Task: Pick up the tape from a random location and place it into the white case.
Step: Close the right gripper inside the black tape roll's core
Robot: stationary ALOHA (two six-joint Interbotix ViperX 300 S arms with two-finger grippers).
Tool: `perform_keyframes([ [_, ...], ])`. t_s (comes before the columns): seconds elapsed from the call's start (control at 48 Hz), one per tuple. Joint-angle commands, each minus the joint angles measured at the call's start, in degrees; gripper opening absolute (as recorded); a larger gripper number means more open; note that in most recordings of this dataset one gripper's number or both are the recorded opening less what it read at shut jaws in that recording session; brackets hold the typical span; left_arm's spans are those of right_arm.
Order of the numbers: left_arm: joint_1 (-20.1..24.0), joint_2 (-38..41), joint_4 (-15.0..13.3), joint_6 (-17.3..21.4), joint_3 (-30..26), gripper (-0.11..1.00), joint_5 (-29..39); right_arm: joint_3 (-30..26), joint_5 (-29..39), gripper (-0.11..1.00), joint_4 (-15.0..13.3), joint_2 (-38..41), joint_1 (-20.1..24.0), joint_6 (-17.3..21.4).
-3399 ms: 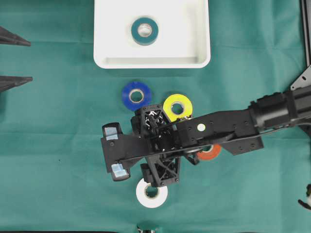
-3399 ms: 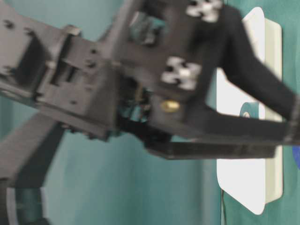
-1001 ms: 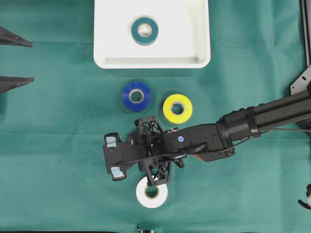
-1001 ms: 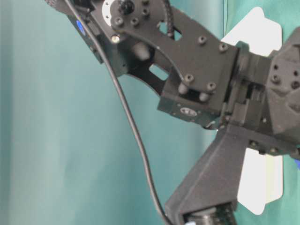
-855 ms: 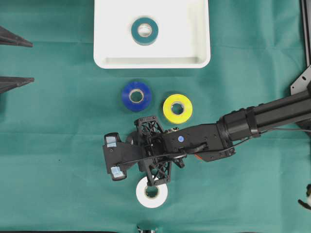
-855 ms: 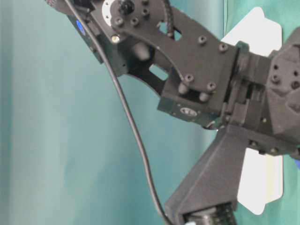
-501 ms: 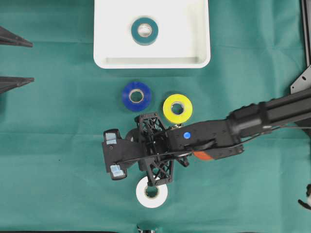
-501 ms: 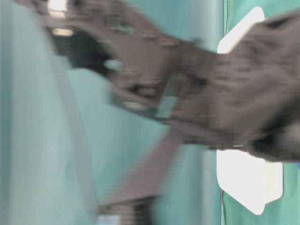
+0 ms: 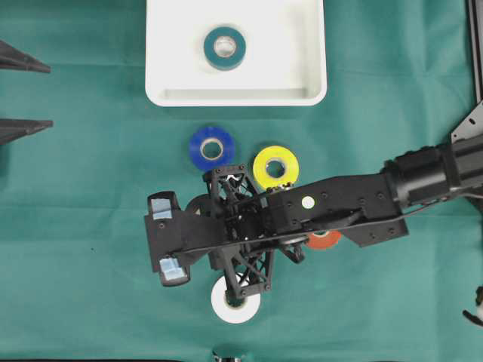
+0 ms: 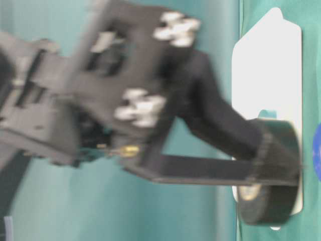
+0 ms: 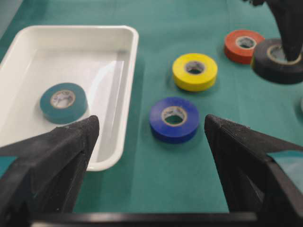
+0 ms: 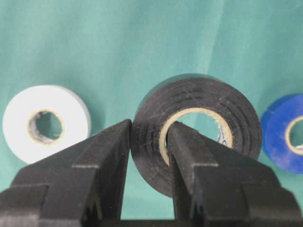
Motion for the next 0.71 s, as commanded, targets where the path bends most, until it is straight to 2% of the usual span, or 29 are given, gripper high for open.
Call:
perform_keyframes([
  [0.0,-0.09,0.7,0.09,0.09,-0.44,0.96,-0.26,-3.43,2.2,0.25,0.0,-3.34,0.0,0.09],
  [0.396,-0.09,0.62,0.09,0.09,-0.44,0.96,-0.26,-9.58,10.02,0.25,-0.26,-6.77,0.09,0.35],
  [0.688,-0.09,0.62,0.09,0.09,-0.44,0.96,-0.18,-12.04,14.77,0.25,-3.25,-8.35,0.44,2.37],
])
